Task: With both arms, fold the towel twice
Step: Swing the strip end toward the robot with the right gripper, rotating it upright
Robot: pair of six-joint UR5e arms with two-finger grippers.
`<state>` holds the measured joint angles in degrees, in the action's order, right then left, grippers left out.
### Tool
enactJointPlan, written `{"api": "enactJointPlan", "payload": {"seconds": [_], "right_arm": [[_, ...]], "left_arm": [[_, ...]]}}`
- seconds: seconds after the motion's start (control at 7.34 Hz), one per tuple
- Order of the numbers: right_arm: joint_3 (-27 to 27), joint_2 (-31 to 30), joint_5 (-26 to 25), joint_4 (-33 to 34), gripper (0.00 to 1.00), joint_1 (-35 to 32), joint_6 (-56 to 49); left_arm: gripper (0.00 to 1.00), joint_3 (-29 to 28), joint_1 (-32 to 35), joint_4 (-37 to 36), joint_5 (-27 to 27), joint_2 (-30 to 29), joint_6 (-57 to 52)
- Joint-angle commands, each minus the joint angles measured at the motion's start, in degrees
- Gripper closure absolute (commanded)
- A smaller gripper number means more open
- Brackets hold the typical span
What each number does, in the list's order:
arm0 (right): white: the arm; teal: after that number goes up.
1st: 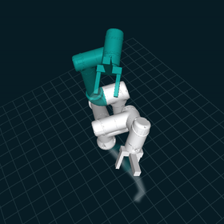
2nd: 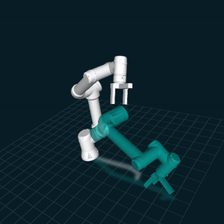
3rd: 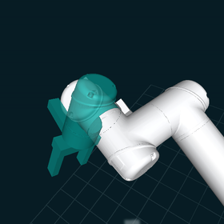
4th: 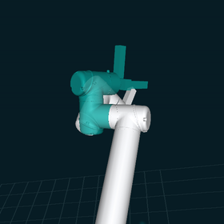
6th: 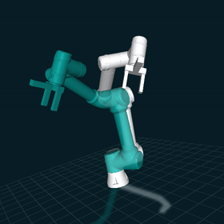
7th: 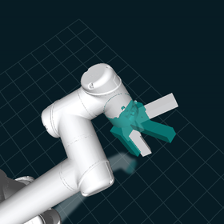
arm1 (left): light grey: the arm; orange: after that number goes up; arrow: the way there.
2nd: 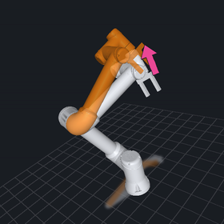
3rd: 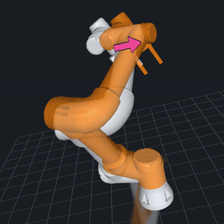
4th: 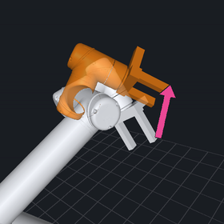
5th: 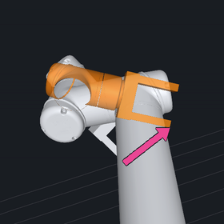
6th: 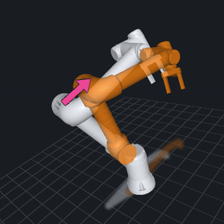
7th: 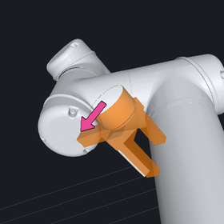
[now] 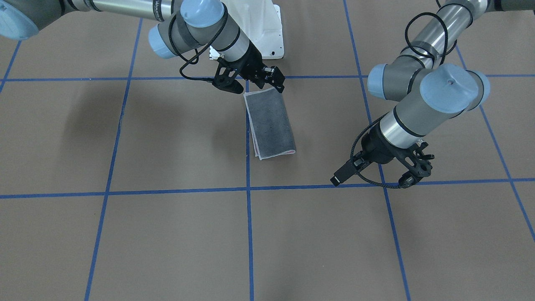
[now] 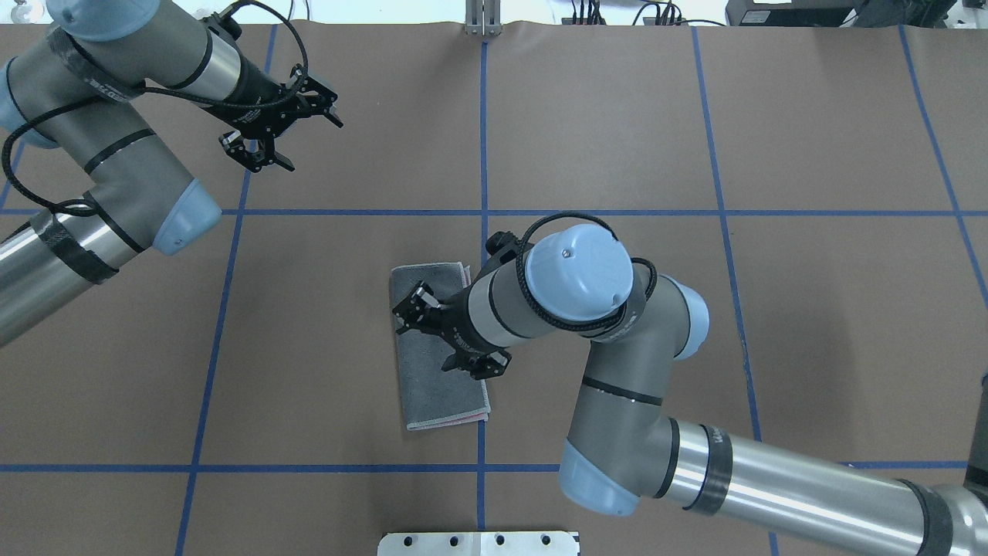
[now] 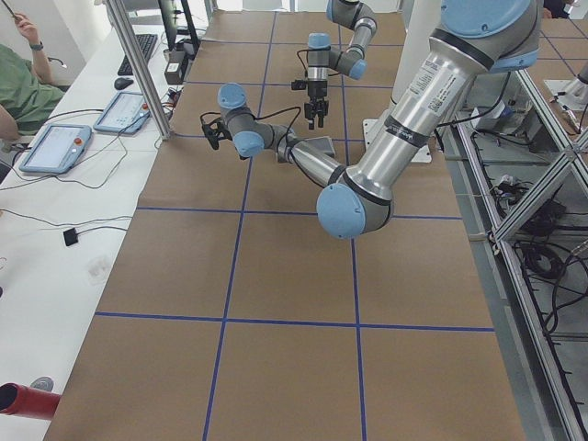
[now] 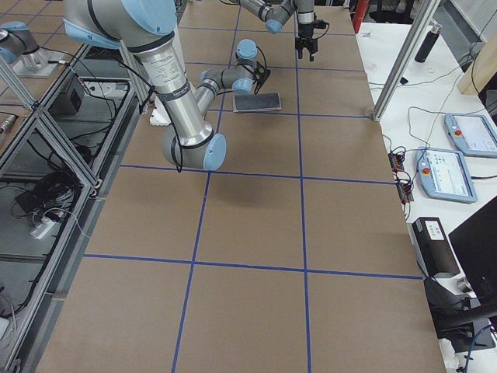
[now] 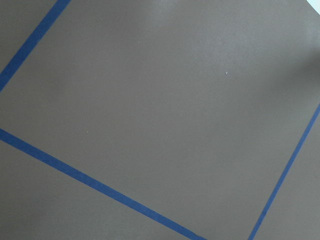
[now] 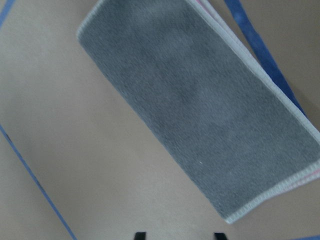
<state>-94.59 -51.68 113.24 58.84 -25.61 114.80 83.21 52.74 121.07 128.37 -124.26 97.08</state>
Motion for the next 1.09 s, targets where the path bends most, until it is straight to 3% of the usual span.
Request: {"api": "enactJointPlan", "payload": {"seconds": [0.0, 0.54, 0.95], "right_arm": [[-0.24, -3.93, 9.23, 0.22, 0.00, -9.86, -9.53], [0.98, -10.10, 12.44, 0.58, 0.00, -20.08, -28.46], [2.21, -10.11, 12.35, 0.49, 0.00, -21.06, -29.11]], "left_arm": [[0.00, 1.86, -4.64, 0.04, -2.41, -0.10, 6.05], [0.00, 7.75, -21.05, -0.13, -17.41, 0.43, 16.10], [0.00, 7.76, -25.49, -0.22, -19.92, 1.73, 16.82]]}}
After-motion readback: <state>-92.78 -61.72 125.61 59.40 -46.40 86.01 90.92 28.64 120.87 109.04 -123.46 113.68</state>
